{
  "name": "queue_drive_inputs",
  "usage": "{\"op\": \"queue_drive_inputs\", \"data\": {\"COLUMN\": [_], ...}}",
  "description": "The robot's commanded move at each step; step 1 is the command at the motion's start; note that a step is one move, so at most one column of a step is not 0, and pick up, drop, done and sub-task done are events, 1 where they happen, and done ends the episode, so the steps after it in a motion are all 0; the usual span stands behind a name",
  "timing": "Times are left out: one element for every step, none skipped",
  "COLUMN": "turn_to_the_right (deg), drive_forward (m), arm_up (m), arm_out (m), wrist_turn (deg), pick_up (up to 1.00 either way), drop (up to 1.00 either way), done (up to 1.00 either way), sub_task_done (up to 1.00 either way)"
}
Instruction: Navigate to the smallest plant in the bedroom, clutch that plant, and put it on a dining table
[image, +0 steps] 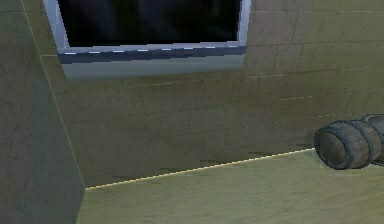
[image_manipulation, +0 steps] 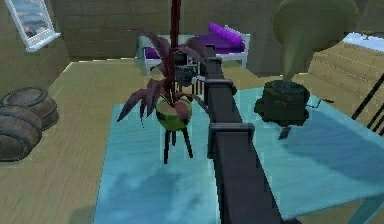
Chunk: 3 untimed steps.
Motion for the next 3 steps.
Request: {"op": "queue_drive_inputs", "data": {"turn_to_the_right": [0.0,0.0,0.0], "drive_forward": [0.0,0.0,0.0], "arm_up": [0.02,0.0,0.0], "arm_out": [0.0,-0.08,0.0], "wrist_turn": [0.0,0.0,0.0], "pick_up": [0.0,0.0,0.0], "drop": [0.0,0.0,0.0], "done": [0.0,0.0,1.0], "sub_task_done": [0.0,0.0,0.0]}}
